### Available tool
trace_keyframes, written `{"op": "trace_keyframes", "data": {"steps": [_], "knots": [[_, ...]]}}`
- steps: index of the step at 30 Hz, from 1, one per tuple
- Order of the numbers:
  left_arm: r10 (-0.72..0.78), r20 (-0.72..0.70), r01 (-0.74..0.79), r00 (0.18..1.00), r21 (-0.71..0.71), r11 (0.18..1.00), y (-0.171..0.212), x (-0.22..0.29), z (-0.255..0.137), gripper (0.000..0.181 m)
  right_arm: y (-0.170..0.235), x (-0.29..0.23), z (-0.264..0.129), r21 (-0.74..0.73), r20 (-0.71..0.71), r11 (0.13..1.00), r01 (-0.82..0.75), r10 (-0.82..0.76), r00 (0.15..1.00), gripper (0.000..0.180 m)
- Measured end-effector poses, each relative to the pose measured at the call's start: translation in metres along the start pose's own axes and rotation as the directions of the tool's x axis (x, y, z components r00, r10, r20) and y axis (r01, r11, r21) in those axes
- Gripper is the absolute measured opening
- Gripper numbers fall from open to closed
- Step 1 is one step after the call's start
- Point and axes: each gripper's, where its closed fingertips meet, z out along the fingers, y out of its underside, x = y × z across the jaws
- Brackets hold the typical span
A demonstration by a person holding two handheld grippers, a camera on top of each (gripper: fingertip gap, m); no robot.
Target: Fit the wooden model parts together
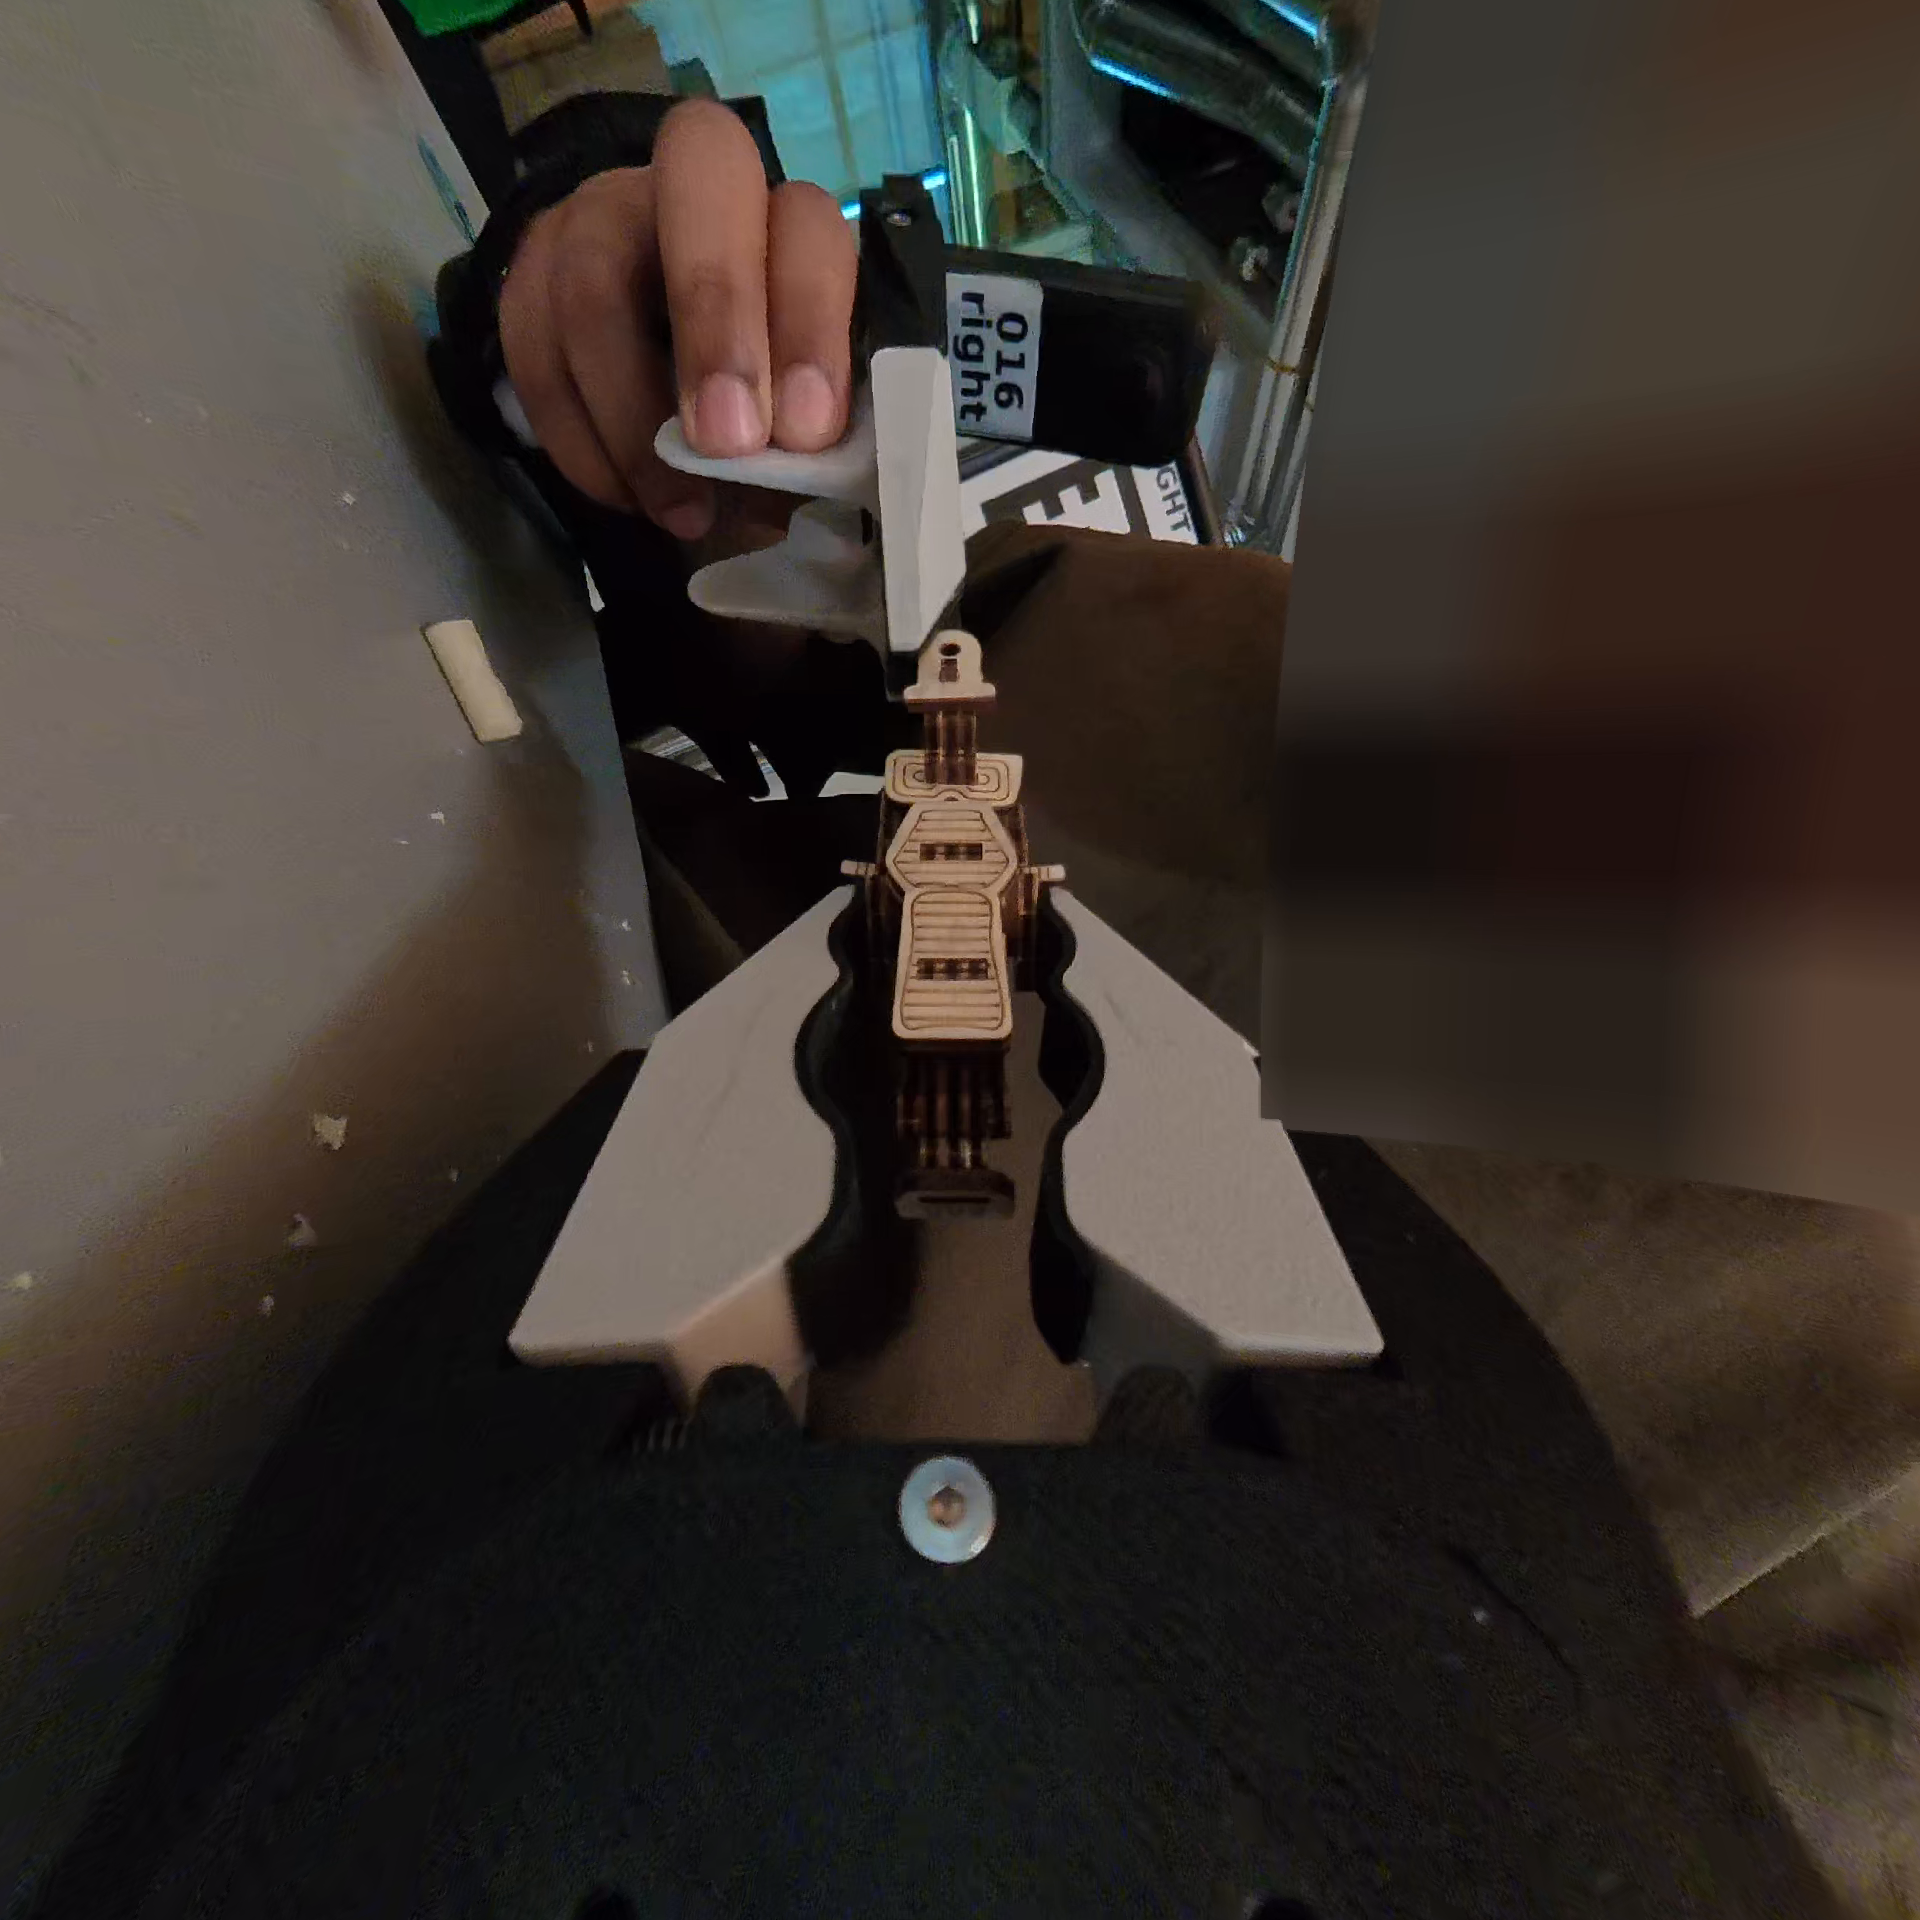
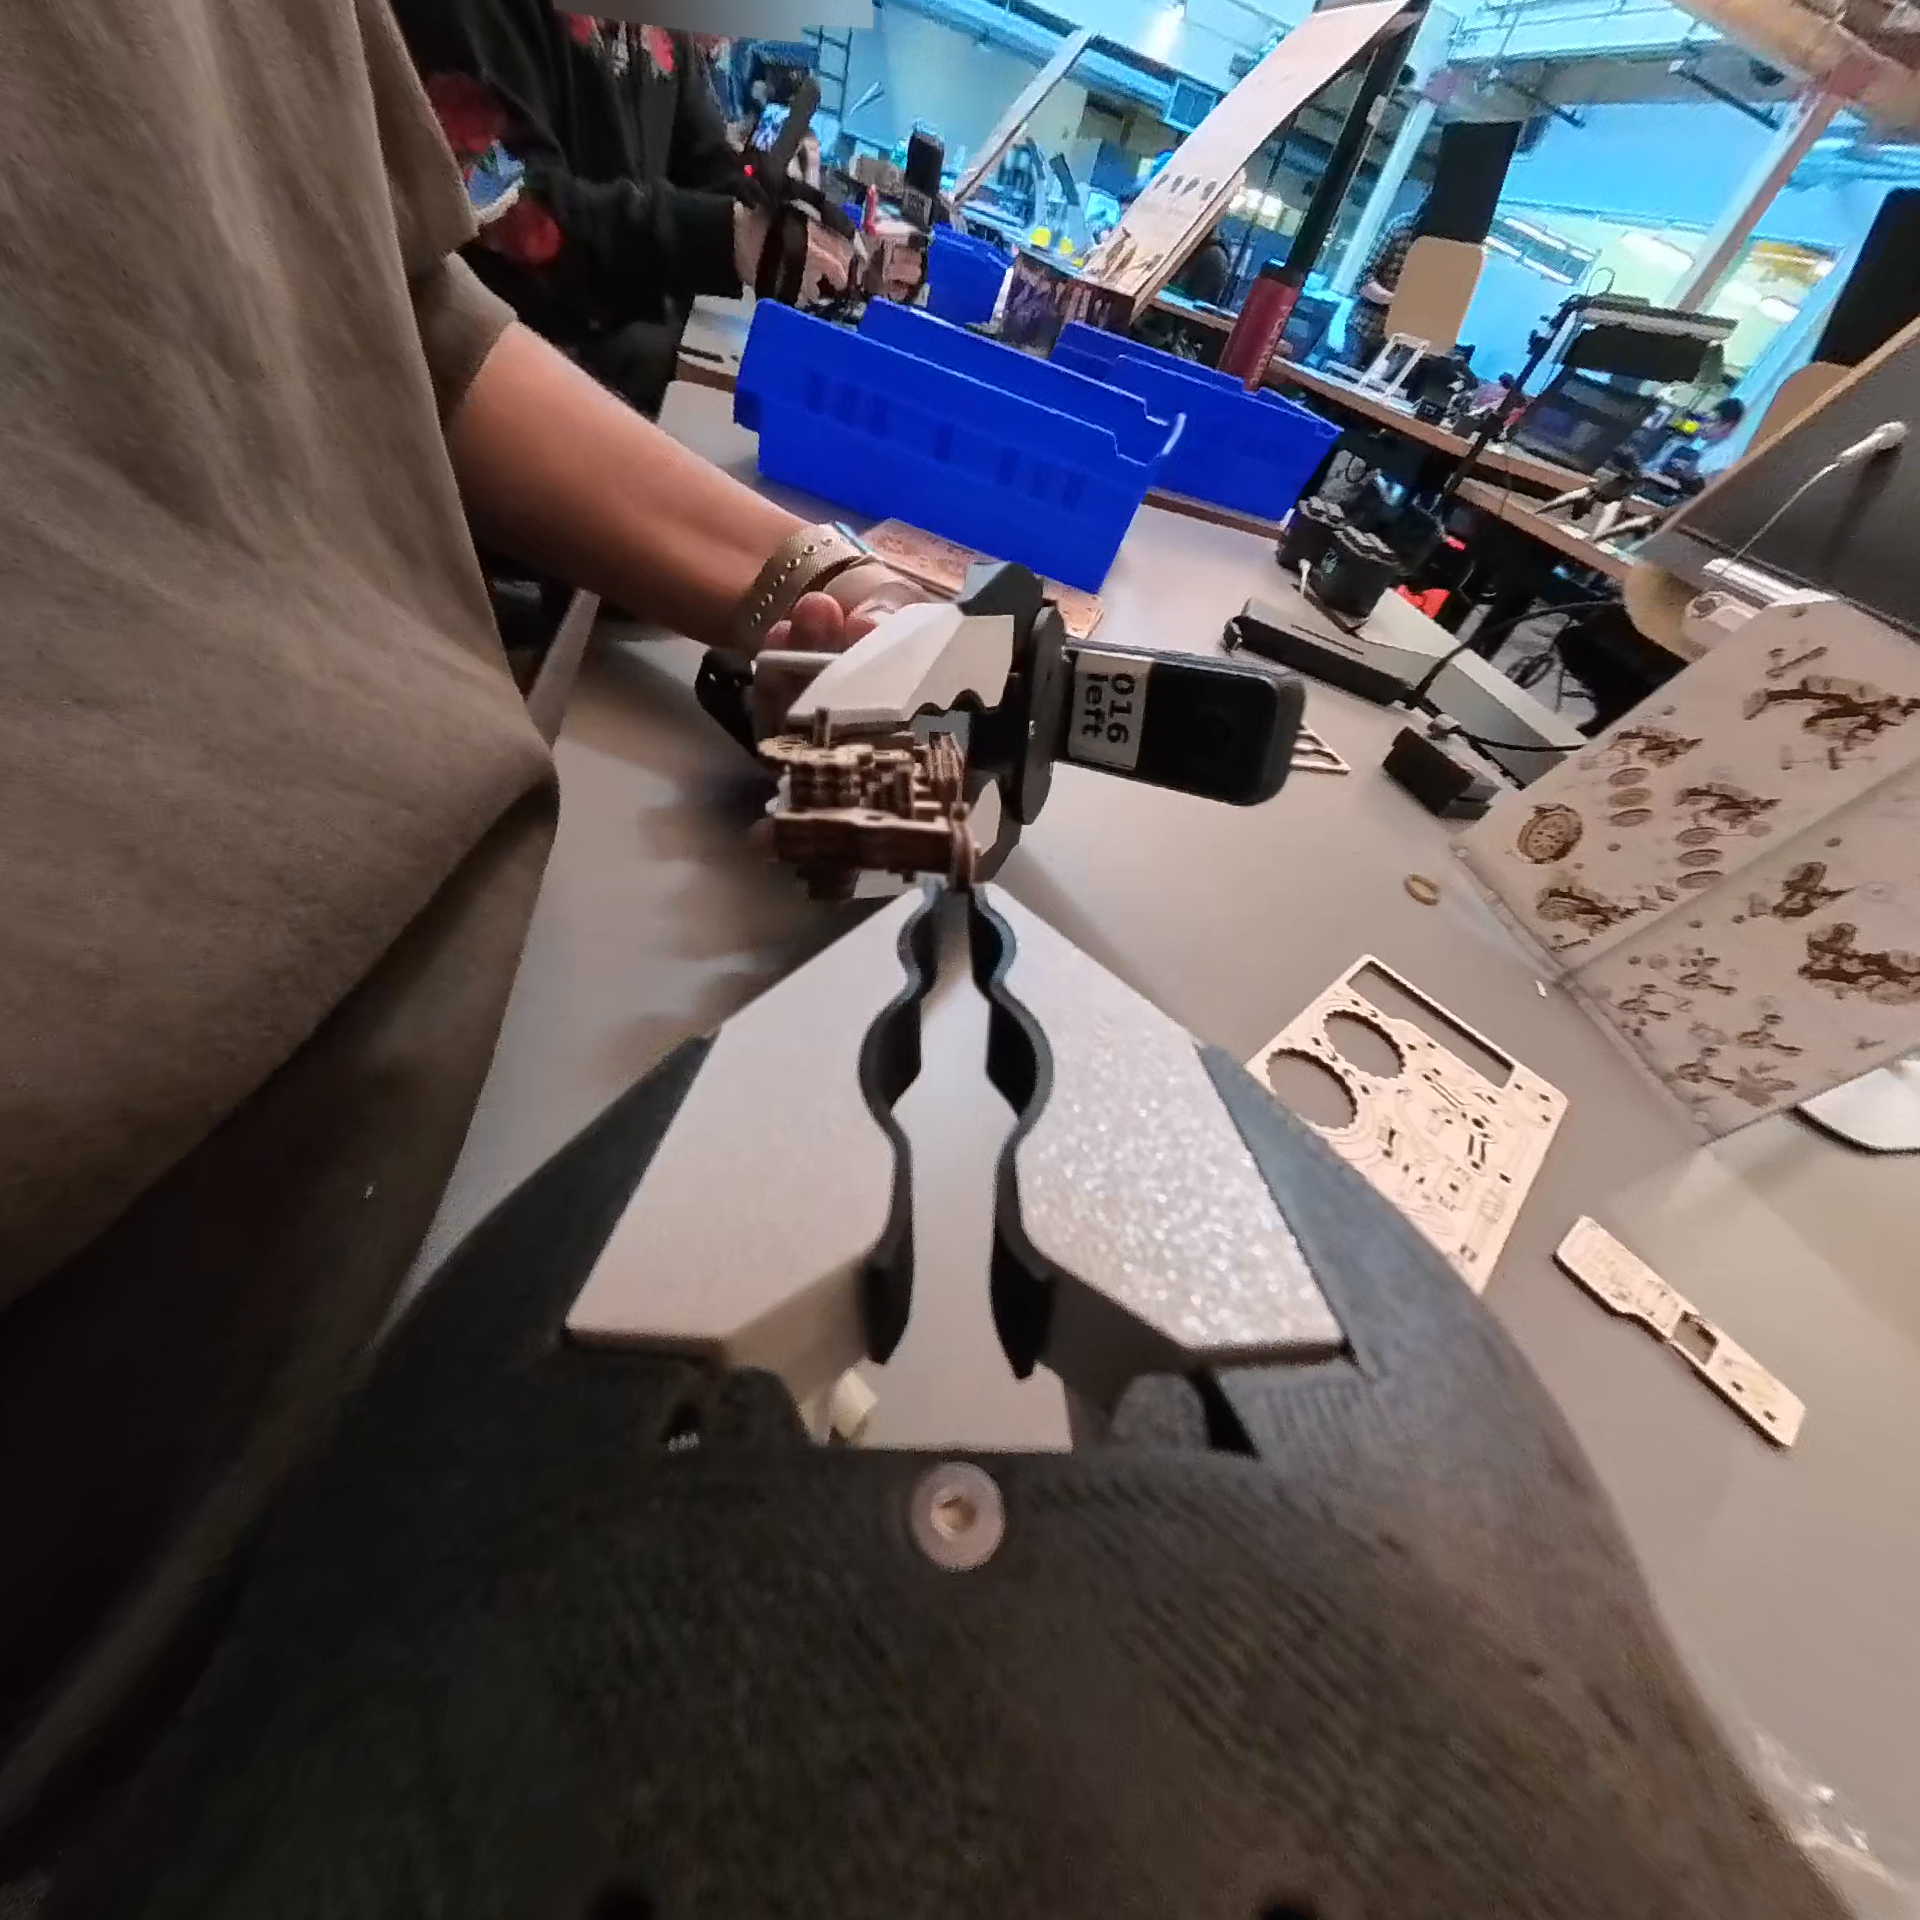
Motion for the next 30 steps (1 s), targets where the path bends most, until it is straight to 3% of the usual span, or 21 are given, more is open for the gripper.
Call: {"op": "trace_keyframes", "data": {"steps": [6,15,24,30], "knots": [[-0.017,0.002,0.017,1.0,0.024,1.0,-0.0036,-0.0019,-0.0005,0.026,-0.0029,0.0035,-0.0047,0.038,0.026,0.994,-0.098,0.097,0.995,0.015],[-0.036,0.003,0.036,0.999,0.037,0.999,-0.0051,-0.0044,0.0016,0.026,0.0002,-0.0026,0.0007,0.013,0.034,0.996,-0.086,0.085,0.996,0.028],[-0.035,-0.002,0.035,0.999,0.04,0.999,-0.0056,-0.0038,0.0022,0.026,-0.0009,-0.0014,-0.0016,0.02,0.037,0.996,-0.092,0.092,0.995,0.023],[-0.036,0.004,0.036,0.999,0.062,0.997,-0.0092,-0.005,0.0,0.026,-0.0025,-0.0053,0.0008,0.015,0.054,0.994,-0.111,0.11,0.992,0.051]]}}
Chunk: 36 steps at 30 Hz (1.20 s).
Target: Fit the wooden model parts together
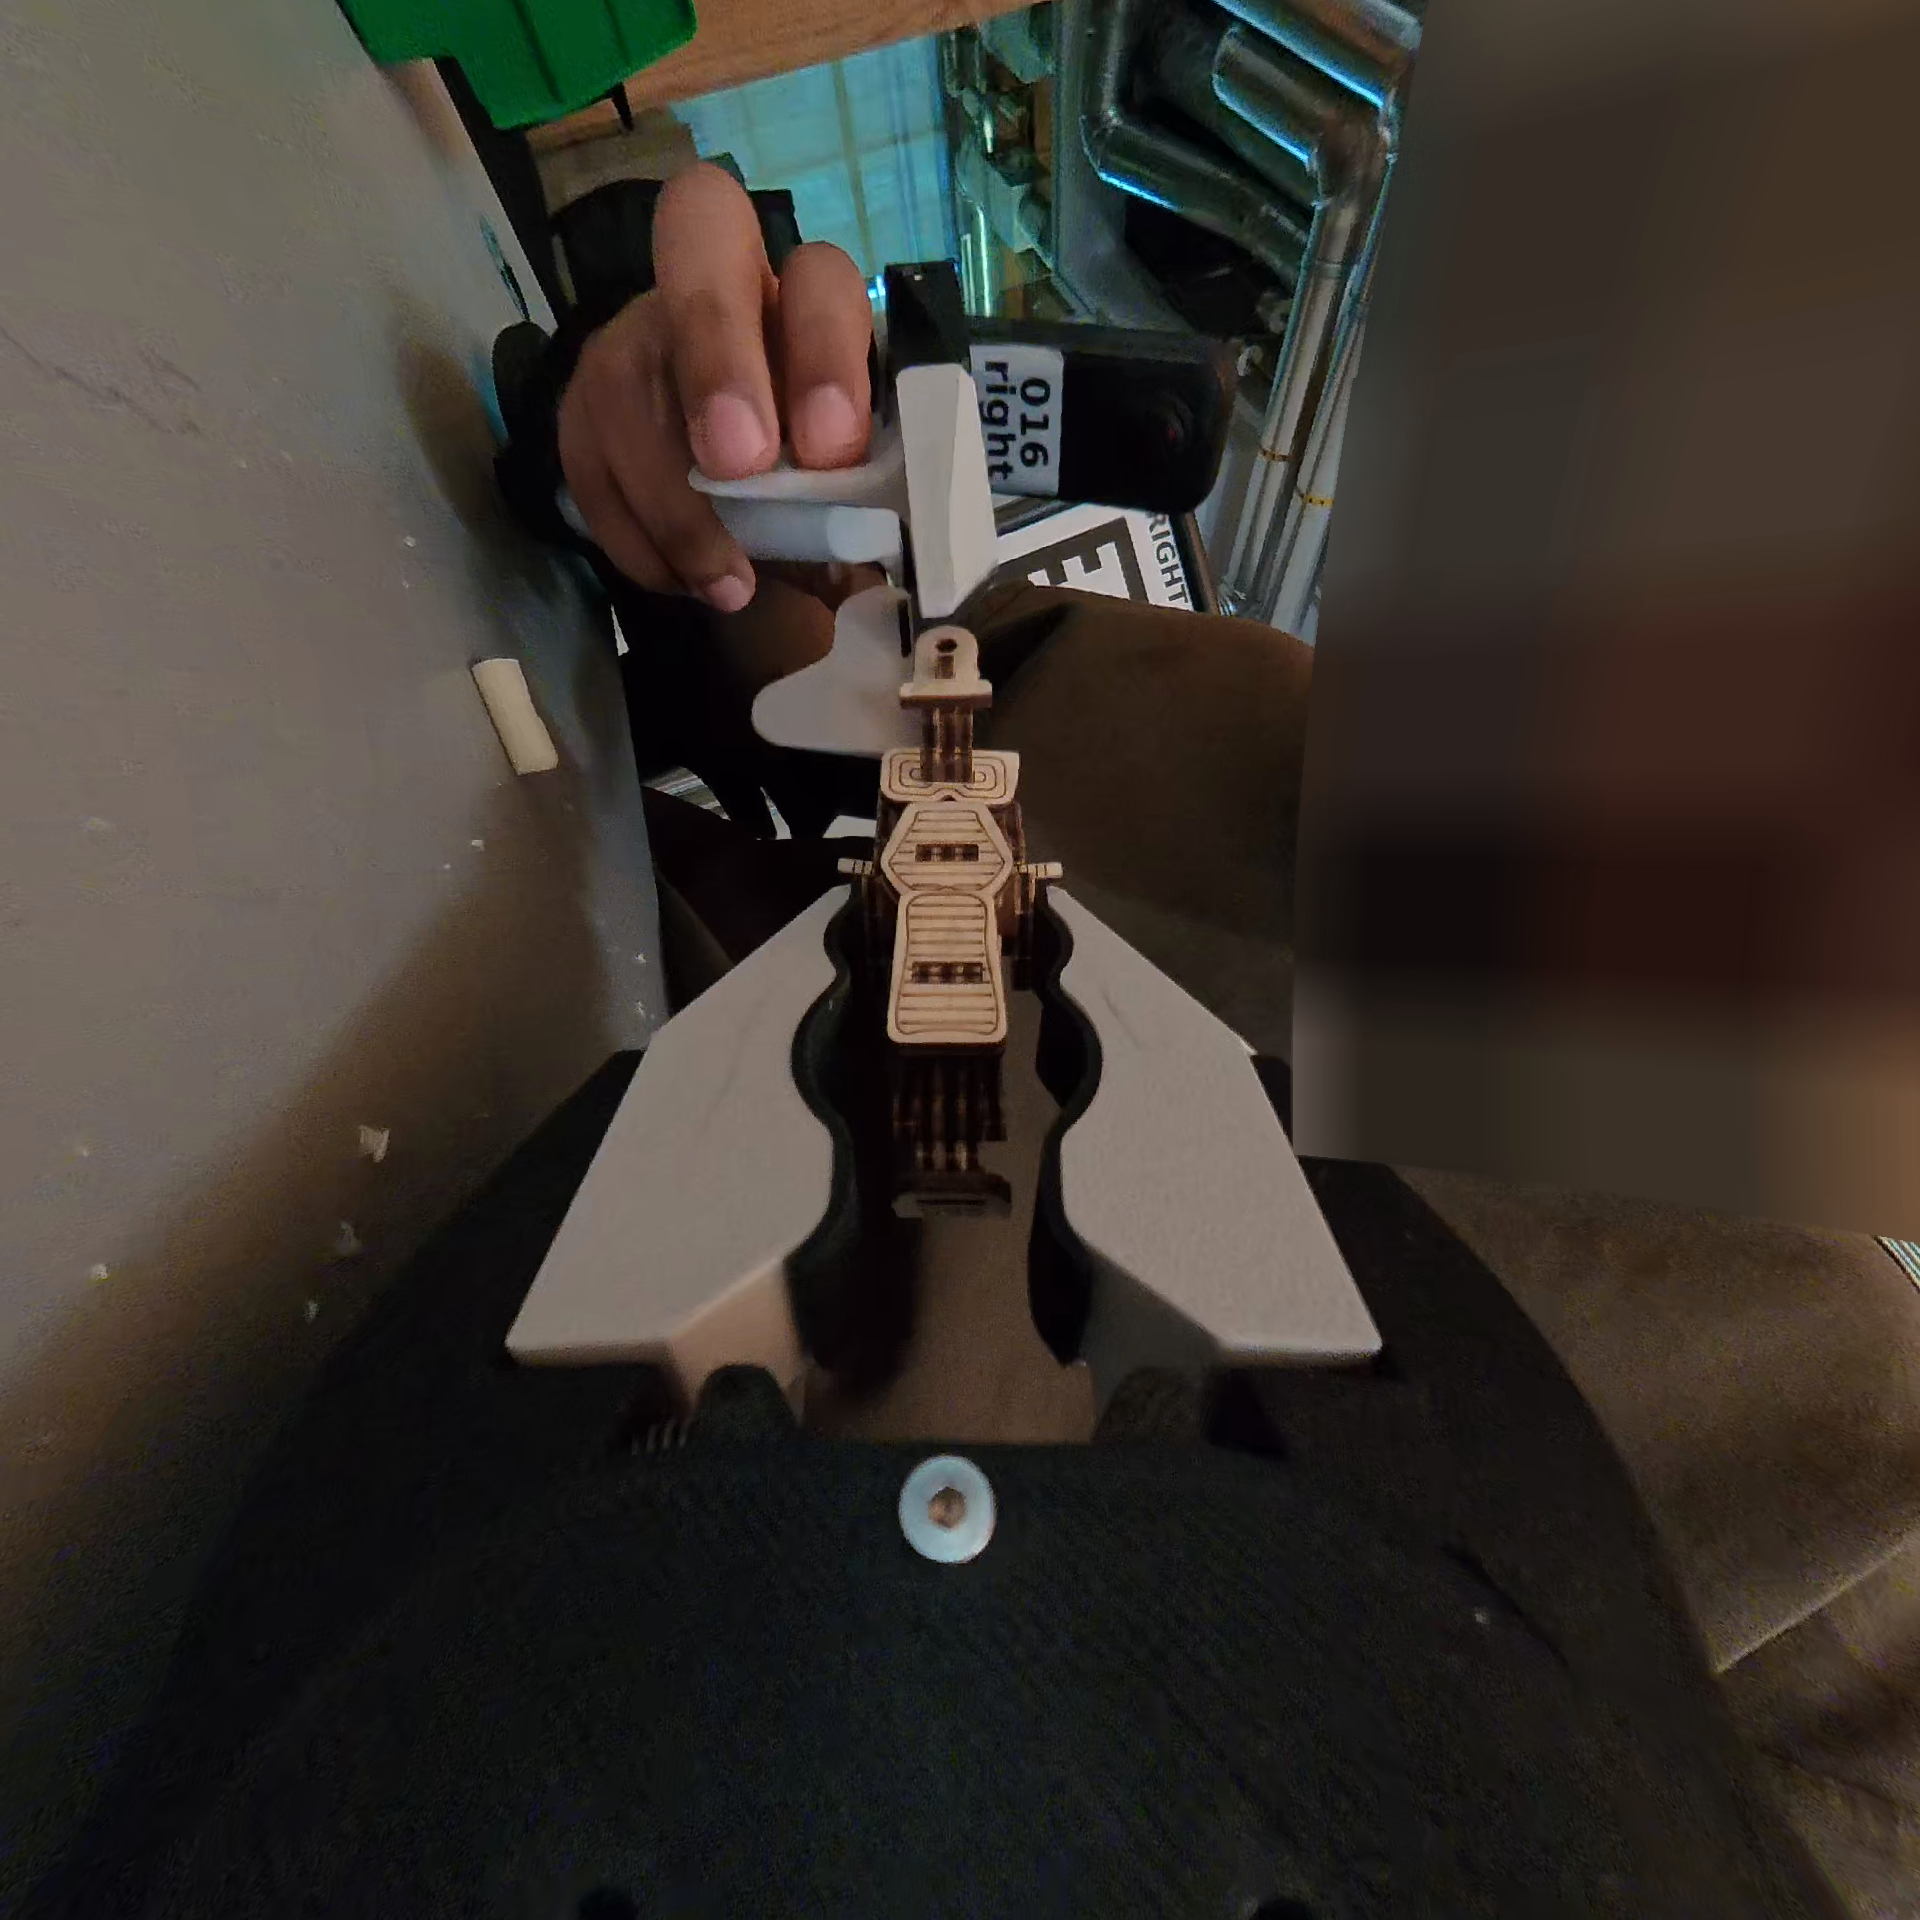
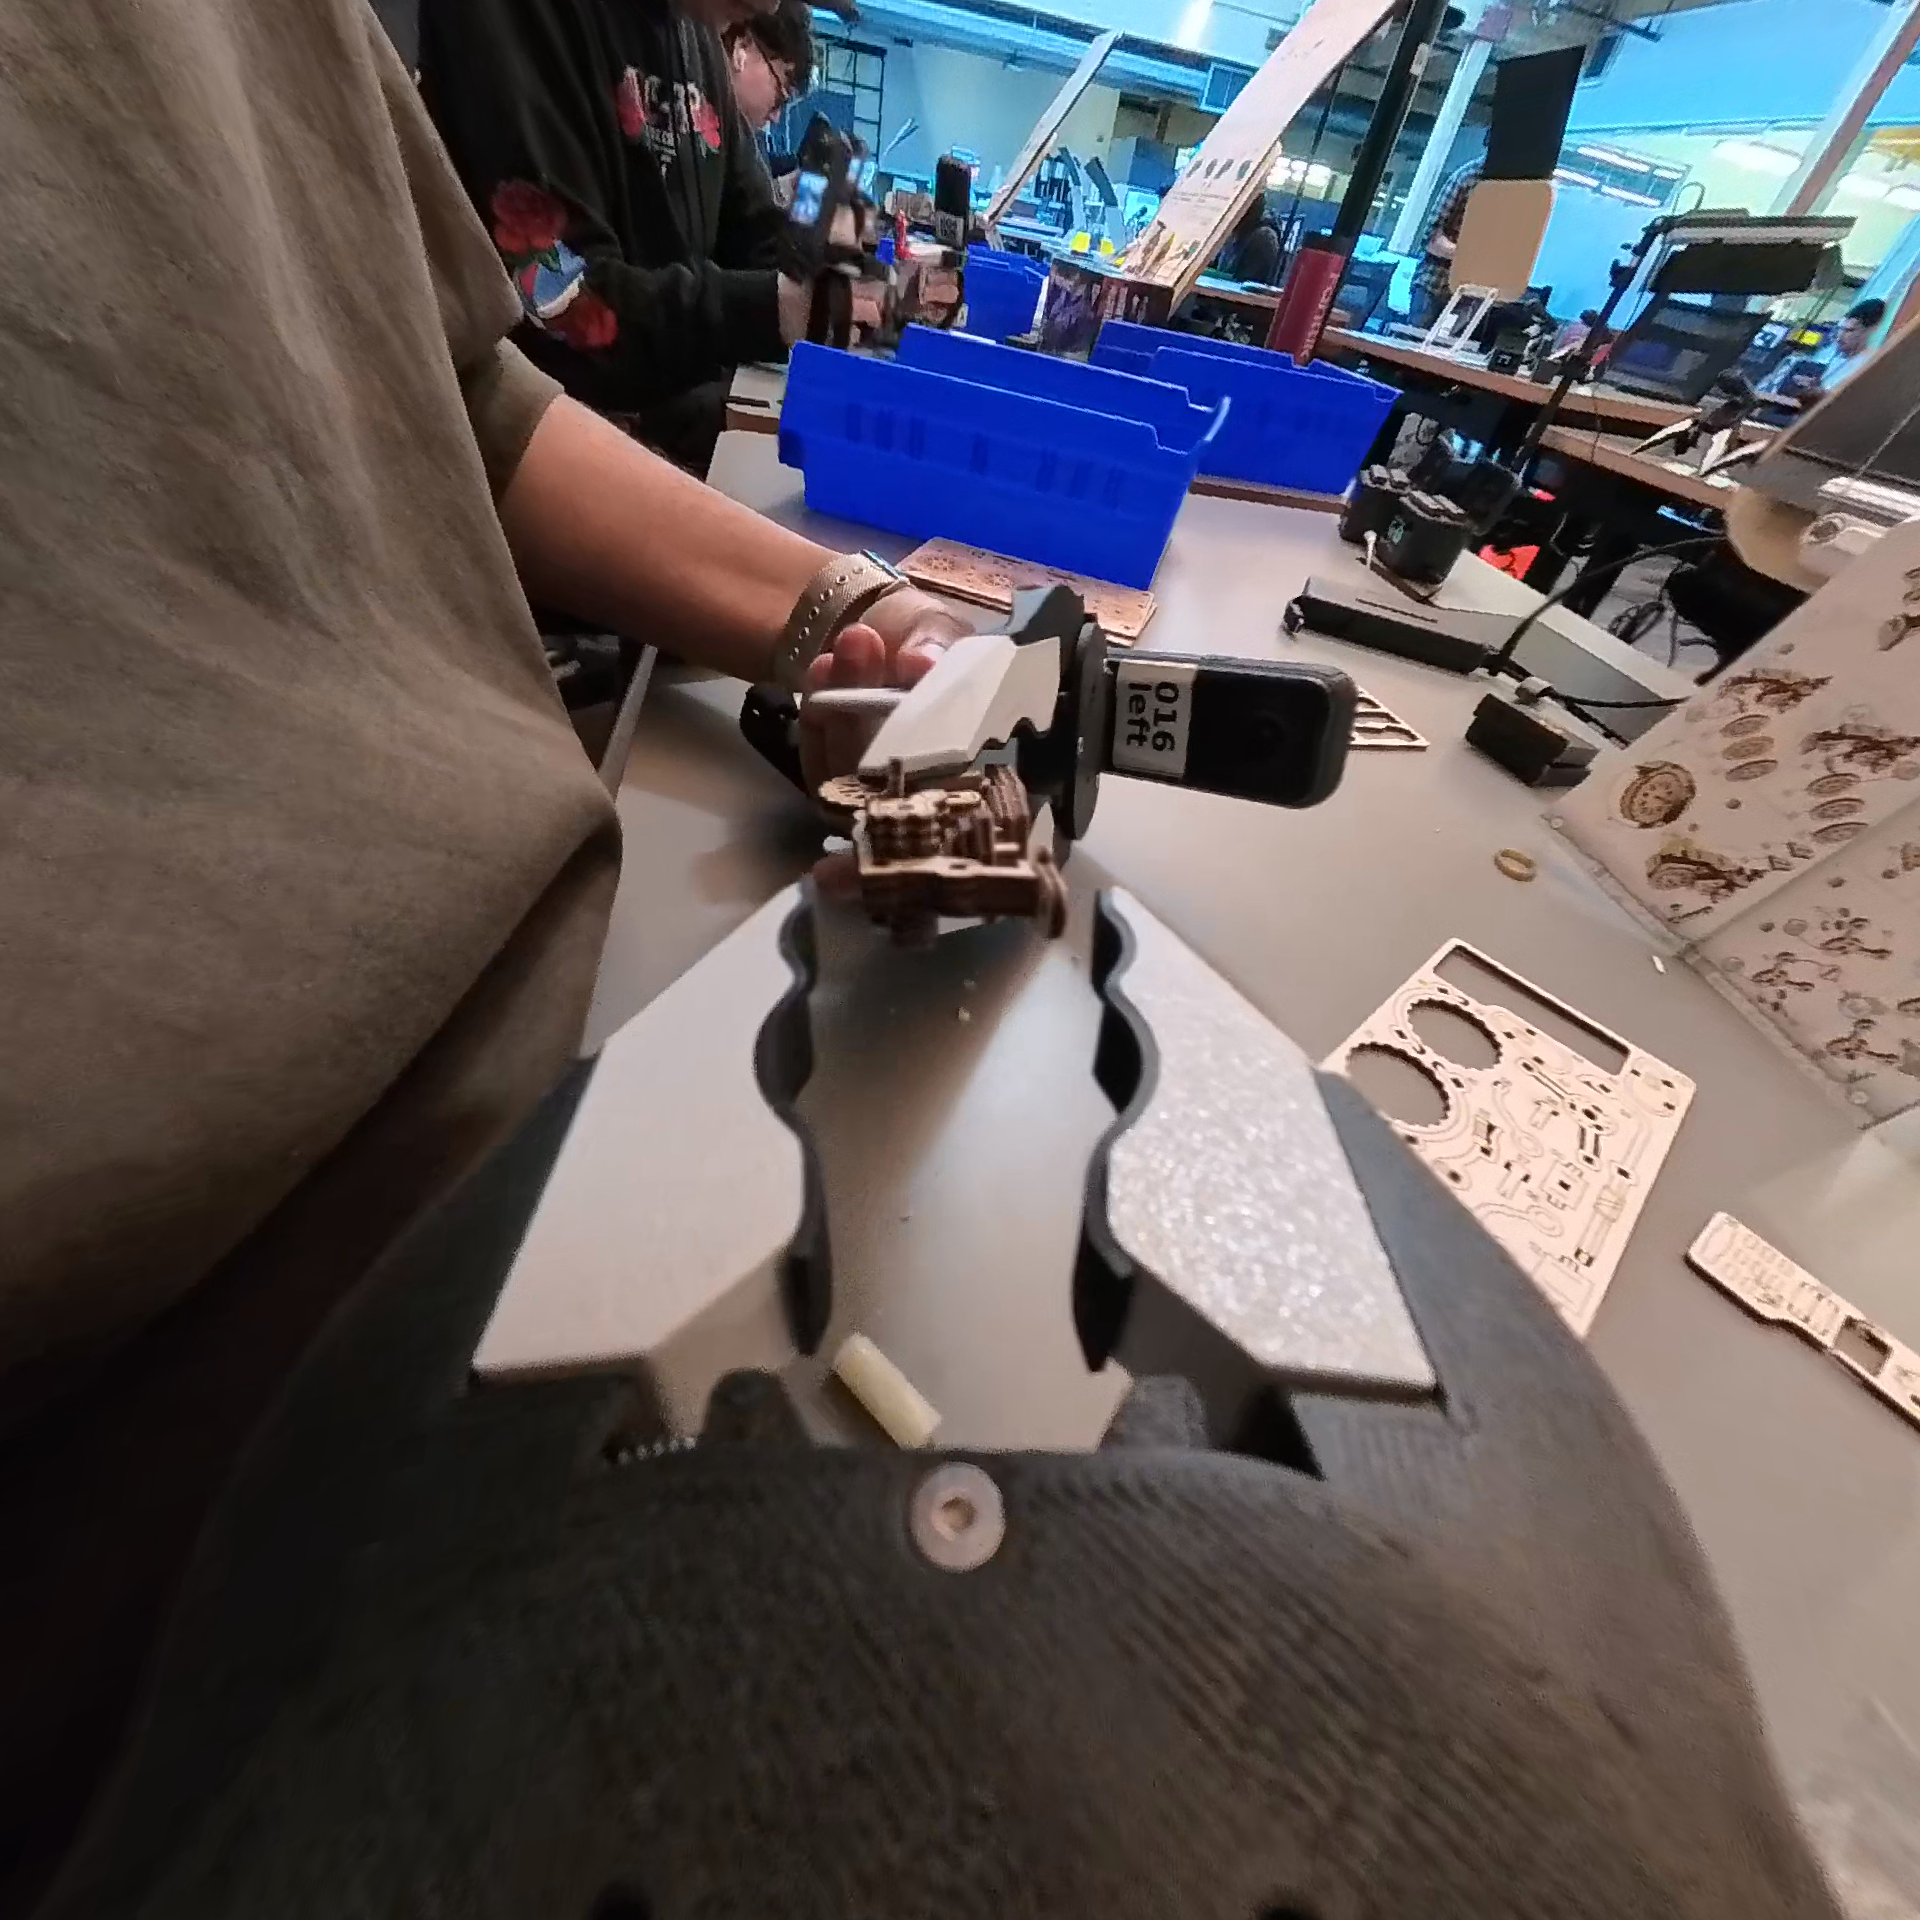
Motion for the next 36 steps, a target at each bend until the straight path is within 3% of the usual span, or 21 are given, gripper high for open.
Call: {"op": "trace_keyframes", "data": {"steps": [3,8,31,36], "knots": [[-0.003,0.003,0.003,1.0,0.01,1.0,-0.002,-0.001,0.0,0.026,0.004,0.0,0.004,-0.035,-0.023,0.999,0.042,-0.043,0.999,0.055],[-0.005,0.003,0.005,1.0,0.017,1.0,-0.002,-0.001,0.002,0.026,0.007,0.005,0.005,-0.059,-0.078,0.988,0.141,-0.145,0.986,0.041],[0.004,0.022,-0.004,1.0,0.018,1.0,-0.002,-0.003,0.001,0.026,0.007,0.008,0.003,-0.066,-0.074,0.99,0.122,-0.127,0.989,0.041],[0.068,0.108,-0.075,0.992,0.06,0.995,-0.012,-0.009,-0.007,0.026,0.008,0.022,0.001,-0.092,-0.179,0.978,0.189,-0.203,0.963,0.05]]}}
